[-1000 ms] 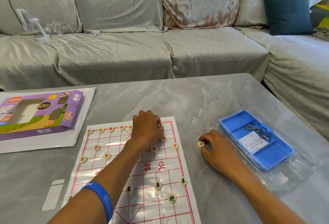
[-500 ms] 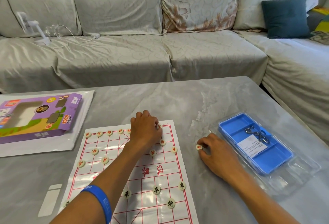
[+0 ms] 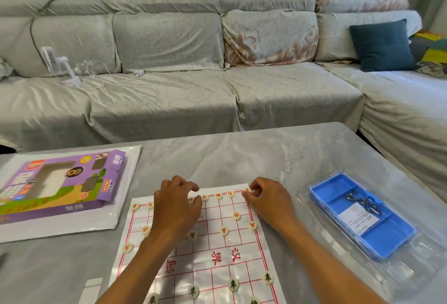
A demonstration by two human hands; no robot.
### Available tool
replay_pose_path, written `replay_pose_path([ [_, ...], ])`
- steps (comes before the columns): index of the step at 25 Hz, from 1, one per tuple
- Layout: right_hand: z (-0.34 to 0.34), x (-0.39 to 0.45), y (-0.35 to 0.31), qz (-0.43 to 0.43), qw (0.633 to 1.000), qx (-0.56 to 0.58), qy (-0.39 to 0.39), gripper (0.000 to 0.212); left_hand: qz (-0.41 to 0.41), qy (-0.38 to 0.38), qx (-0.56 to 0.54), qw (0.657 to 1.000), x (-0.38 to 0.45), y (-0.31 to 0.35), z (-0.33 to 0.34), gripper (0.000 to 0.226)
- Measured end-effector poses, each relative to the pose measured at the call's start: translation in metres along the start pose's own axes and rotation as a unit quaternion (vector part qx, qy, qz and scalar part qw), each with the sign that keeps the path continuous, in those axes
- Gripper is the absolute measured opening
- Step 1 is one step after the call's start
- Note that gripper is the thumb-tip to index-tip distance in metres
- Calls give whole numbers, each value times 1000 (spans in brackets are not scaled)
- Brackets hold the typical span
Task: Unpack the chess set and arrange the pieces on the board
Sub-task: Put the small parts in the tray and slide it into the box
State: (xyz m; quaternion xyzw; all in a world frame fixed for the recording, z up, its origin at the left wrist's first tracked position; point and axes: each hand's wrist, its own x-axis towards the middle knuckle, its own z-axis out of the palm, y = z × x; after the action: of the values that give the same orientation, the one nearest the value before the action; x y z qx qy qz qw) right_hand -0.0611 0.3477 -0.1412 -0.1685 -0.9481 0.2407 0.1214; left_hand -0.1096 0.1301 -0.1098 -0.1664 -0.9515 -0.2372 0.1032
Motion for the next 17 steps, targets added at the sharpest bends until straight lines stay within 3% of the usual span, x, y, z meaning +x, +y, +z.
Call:
replay_pose_path([
  [8, 8, 6, 3, -29, 998, -11, -54, 29, -12, -4, -10, 1000, -1, -10, -1, 25],
  [13, 13, 10, 3, -19, 999, -21, -32, 21, -9, -8, -16, 1000, -3, -3, 0, 28],
  [17, 11, 7, -1, -8, 999, -7, -37, 27, -1, -11, -9, 1000, -5, 2, 1, 29],
])
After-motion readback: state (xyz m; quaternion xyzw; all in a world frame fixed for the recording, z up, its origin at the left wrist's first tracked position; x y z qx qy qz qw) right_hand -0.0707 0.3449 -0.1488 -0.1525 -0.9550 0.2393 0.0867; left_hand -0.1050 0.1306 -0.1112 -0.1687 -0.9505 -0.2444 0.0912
